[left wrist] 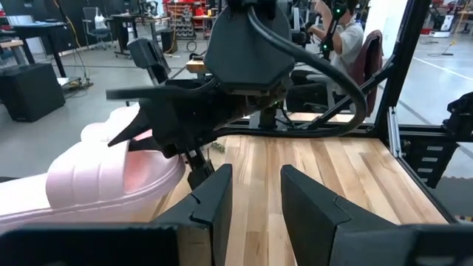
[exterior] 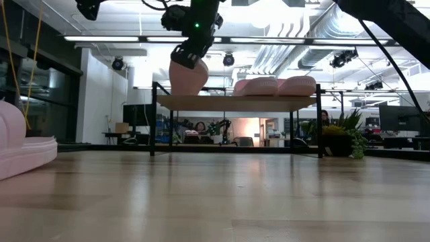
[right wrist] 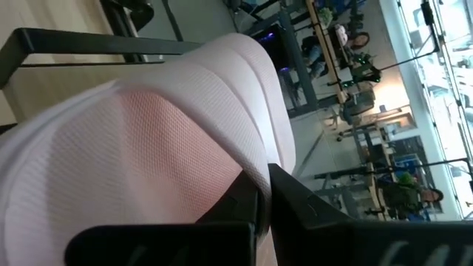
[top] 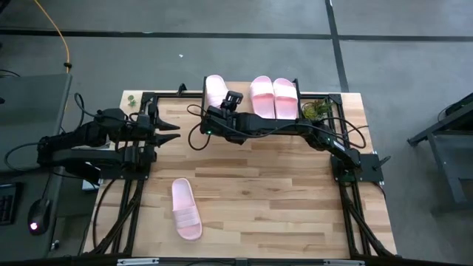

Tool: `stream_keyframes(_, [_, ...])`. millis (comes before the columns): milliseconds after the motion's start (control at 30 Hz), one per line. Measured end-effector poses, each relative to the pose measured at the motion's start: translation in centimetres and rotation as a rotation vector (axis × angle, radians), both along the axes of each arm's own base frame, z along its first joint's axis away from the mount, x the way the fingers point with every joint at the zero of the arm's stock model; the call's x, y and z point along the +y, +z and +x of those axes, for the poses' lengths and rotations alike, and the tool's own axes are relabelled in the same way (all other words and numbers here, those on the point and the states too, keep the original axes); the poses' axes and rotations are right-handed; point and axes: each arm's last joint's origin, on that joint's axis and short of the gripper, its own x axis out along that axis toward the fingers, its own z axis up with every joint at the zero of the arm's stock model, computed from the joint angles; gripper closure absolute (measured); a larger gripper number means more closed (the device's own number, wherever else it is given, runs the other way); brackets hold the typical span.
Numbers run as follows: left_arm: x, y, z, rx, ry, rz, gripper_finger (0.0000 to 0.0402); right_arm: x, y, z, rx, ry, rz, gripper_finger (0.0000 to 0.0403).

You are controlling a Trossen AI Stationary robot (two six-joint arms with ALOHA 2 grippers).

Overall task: Pick and place slides into the shelf
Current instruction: Put the pink slide on the shelf

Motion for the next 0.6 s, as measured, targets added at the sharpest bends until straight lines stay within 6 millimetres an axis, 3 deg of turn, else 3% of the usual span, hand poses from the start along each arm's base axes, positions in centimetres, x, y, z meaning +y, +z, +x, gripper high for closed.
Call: stream_keyframes(600, [-0.01, 0.01, -0.02, -0.001, 0.0, 0.0, 0.03, 0.13, -0.35, 0.21, -0.008, 0.068, 0.094, 0.0402])
